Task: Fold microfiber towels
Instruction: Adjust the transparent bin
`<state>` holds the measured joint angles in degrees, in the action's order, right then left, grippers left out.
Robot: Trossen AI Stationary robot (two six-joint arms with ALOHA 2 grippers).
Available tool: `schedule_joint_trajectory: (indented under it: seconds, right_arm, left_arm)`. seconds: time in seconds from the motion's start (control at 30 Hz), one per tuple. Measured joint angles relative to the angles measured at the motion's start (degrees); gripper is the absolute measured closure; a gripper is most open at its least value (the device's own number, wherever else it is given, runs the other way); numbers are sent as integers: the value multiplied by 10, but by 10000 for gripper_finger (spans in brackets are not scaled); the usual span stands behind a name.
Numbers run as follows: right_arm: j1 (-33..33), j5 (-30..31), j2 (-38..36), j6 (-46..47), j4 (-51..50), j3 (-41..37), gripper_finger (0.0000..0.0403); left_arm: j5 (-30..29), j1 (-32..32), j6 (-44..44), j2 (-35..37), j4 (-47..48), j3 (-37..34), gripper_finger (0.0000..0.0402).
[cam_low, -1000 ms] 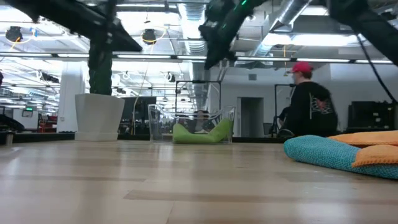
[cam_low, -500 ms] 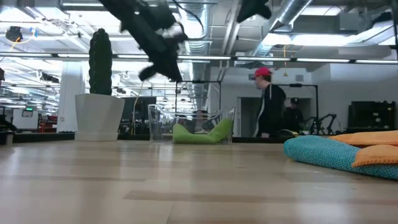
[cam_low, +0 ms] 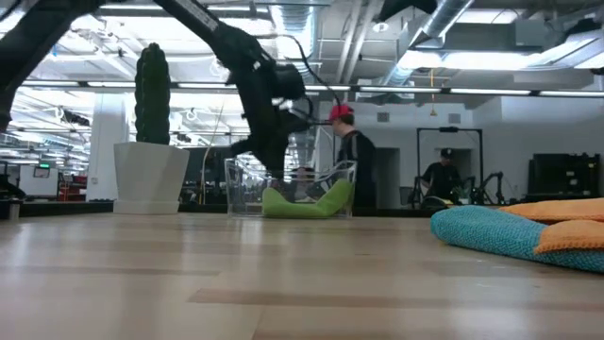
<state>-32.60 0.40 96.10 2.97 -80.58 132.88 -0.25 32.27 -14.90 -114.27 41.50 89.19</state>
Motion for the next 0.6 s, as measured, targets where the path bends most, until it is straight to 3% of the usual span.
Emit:
schedule_joint_trajectory:
  seconds: [0.23, 0.47, 0.6]
  right_arm:
    - [3, 0, 7, 0, -8, 0, 386]
    - [6, 0, 7, 0, -9, 0, 375]
    - [6, 0, 7, -14, -18, 0, 374]
  left_arm:
    - [-19, 12, 42, -70, 39, 40, 401]
    - [-128, 18, 84, -61, 143, 75, 401]
    - [-122, 22, 97, -61, 184, 110, 401]
